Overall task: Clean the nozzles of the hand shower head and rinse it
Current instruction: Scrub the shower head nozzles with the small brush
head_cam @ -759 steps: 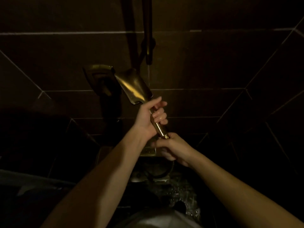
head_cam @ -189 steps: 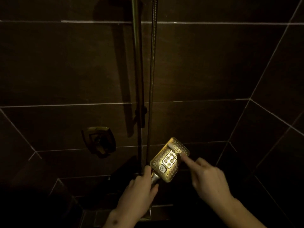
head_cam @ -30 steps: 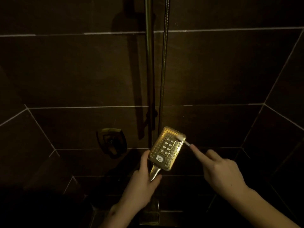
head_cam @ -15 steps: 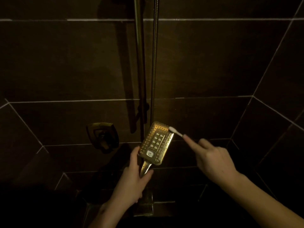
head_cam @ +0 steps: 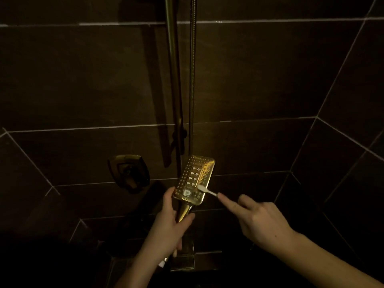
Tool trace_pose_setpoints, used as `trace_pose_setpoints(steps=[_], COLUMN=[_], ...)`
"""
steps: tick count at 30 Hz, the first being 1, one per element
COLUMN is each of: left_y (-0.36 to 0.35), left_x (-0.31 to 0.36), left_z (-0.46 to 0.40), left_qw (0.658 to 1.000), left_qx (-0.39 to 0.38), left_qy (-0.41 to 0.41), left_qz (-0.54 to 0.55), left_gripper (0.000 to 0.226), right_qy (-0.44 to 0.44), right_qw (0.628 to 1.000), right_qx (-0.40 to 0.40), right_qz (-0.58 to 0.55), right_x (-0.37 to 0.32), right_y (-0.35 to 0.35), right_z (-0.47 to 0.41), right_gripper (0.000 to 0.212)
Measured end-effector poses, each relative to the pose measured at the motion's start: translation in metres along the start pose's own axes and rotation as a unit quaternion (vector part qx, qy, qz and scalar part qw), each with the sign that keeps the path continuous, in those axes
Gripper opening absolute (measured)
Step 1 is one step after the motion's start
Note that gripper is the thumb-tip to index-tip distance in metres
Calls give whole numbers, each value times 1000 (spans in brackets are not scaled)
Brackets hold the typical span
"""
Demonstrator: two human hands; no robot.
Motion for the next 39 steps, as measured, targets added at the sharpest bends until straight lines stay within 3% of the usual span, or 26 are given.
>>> trace_pose_setpoints(steps=[4,9,14,18,23,27,33,36,39], left_y=[-4,-8,-14,-13,-11,-12,-15,-10,-9], left_x=[5,10,10,7,6,13,27,30,29], left_z=[2,-2,-3,-6,-6,-5,-10,-14,-13], left_qw=[1000,1000,999,999,996,988,976,970,945], left_qx=[-7,-16,-28,-23,6,18,2,-47,-121], left_qy=[0,7,36,37,31,14,-43,-51,-46], left_qz=[0,-15,-14,-25,-82,-155,-214,-234,-300], left_gripper=[82,84,82,83,89,95,97,95,92], right_qy=[-104,37,-100,-4,-108,27,-12,37,165], right_qw=[994,999,995,1000,993,997,1000,999,982], right_qx=[38,-15,19,-10,-26,-57,7,-12,-81], right_qz=[-18,2,-14,1,-28,-39,-11,1,45], right_x=[39,-22,22,-18,15,-35,-12,0,-5], right_y=[12,-1,9,-2,-5,-13,5,8,-1], right_z=[-10,8,-3,9,4,3,-18,-22,-14], right_gripper=[77,86,84,92,81,78,83,81,76])
Point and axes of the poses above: each hand's wrist, its own z-axis away from the middle knuckle, its own y-axis out of the back of the hand, x = y × z, the point moved 10 cm from there along -z, towards the middle knuckle, and after that the axes turned 15 degrees about z, right-handed, at the moved point
